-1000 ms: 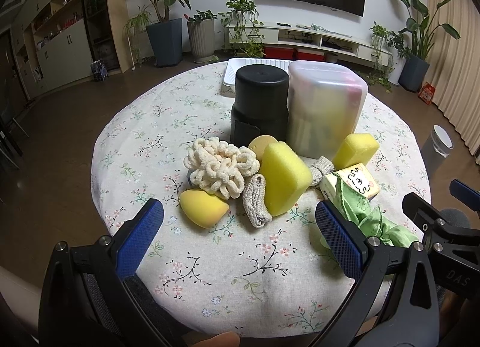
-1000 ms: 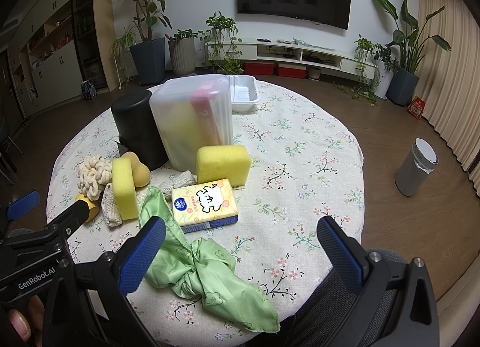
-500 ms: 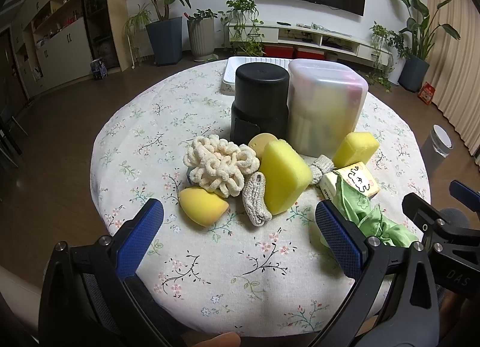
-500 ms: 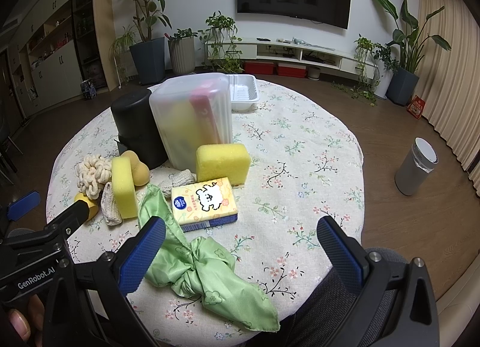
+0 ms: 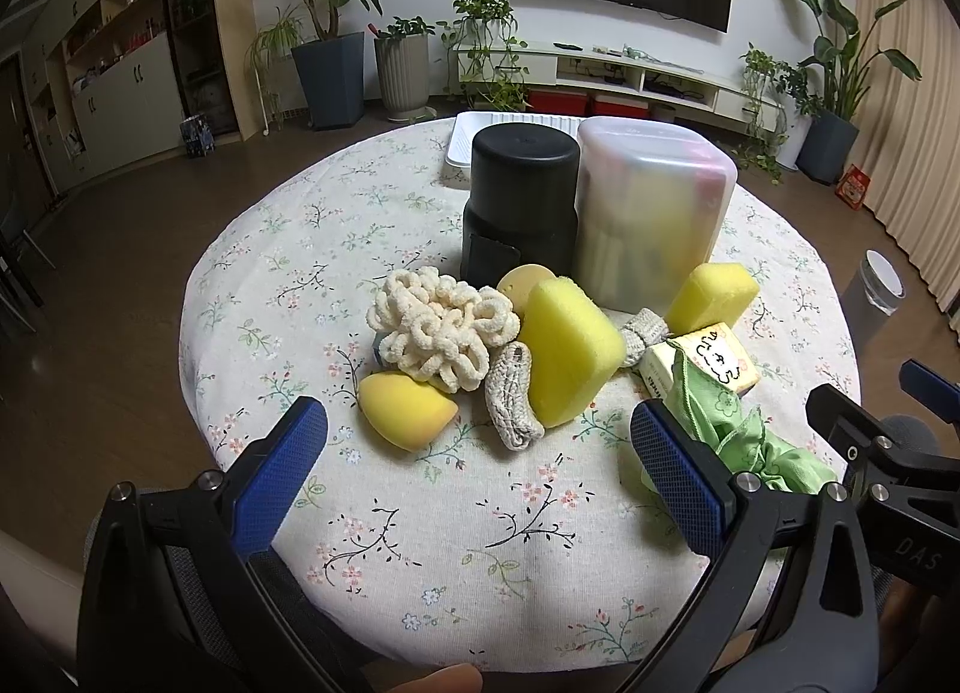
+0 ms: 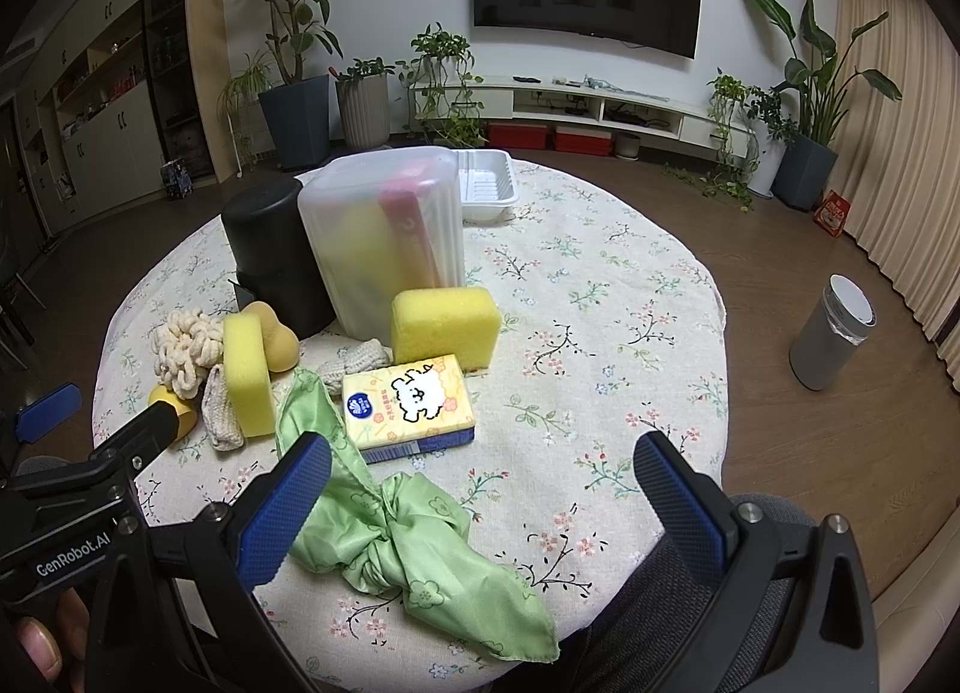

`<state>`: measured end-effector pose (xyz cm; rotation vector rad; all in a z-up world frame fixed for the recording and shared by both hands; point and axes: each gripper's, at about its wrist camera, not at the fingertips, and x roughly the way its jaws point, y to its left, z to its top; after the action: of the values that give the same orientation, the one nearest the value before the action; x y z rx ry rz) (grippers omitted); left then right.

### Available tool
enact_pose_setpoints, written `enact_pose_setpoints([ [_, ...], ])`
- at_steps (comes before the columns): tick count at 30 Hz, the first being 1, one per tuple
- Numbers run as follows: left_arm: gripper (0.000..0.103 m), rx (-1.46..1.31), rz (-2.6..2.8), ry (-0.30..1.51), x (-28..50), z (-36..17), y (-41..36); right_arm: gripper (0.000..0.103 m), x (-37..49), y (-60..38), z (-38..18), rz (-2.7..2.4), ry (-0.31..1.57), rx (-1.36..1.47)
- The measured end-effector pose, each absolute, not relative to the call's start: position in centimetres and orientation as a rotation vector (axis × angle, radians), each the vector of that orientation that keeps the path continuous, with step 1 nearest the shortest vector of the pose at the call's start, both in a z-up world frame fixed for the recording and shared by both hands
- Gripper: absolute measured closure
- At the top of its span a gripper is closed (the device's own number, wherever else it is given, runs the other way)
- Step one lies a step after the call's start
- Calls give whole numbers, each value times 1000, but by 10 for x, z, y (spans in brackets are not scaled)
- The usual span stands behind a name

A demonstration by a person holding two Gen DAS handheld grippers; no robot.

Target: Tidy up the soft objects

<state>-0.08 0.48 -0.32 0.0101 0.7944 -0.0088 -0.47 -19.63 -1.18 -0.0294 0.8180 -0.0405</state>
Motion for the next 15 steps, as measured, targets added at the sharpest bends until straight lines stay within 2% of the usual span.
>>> enact_pose_setpoints([
  [15,0,6,-10,798,-1,-6,4,0,-5,-197,-12,-41,818,-30],
])
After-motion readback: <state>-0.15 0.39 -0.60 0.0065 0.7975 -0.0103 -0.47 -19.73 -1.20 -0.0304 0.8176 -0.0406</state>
